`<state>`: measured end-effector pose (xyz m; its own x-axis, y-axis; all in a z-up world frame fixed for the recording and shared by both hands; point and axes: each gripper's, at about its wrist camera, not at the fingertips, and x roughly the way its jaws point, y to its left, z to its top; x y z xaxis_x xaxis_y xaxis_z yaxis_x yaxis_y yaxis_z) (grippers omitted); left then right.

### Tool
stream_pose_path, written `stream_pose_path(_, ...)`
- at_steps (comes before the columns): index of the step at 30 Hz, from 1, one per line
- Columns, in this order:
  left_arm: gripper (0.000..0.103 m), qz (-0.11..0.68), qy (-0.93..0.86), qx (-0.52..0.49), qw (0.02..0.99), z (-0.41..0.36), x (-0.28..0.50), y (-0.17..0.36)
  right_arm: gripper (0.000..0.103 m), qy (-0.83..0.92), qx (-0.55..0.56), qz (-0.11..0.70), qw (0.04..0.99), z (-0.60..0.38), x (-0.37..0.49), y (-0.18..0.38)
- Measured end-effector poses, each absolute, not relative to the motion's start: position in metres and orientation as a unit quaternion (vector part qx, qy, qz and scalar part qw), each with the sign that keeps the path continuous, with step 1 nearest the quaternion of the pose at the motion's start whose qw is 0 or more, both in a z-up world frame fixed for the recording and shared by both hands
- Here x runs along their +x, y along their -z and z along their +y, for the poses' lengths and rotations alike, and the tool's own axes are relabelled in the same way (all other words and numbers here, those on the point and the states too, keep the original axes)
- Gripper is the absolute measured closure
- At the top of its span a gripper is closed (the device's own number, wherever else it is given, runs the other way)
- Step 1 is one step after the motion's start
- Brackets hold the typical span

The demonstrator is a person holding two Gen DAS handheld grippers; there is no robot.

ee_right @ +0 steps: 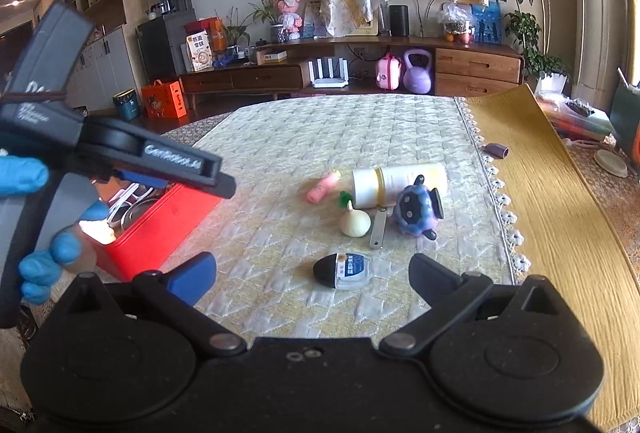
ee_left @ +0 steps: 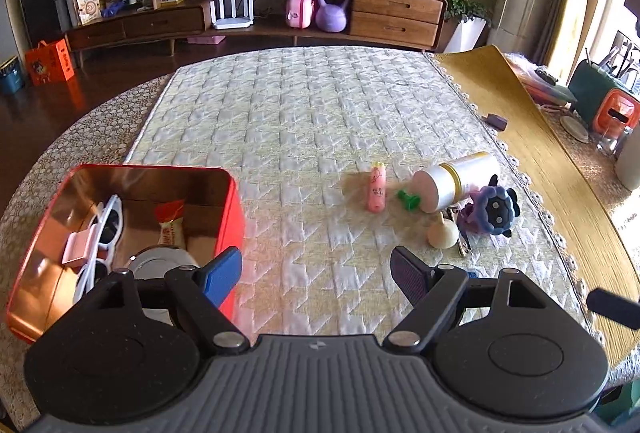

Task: Organize rigid objects
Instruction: 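Withdraw both open grippers from the tin toward the remaining items on the mat, then grasp the pink tube with the left gripper while the right gripper grasps the blue-label bottle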

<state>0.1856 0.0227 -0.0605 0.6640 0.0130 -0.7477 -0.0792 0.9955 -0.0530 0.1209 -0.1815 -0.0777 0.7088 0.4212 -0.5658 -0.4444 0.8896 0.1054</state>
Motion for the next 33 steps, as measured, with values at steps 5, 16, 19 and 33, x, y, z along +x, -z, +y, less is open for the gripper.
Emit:
stream_pose_path(5,0.022,0.424,-0.028,-0.036,0.904,0.015,0.210,0.071,0.001,-0.230,-0.026,0.317,0.920,-0.183,0.132,0.088)
stream_pose_path(16,0.022,0.429,-0.029,0.012,0.903,-0.005,0.268,0.094,0.003,-0.237,-0.035,0.343,0.908,-0.177,0.158,0.105)
stream_pose_path(19,0.022,0.433,-0.025,0.006,0.901,-0.006,0.281,0.102,0.005,-0.240,-0.041,0.348,0.905,-0.173,0.165,0.109)
stream_pose_path(33,0.022,0.448,-0.016,0.003,0.894,-0.012,0.311,0.134,0.018,-0.241,-0.041,0.373,0.895,-0.163,0.192,0.128)
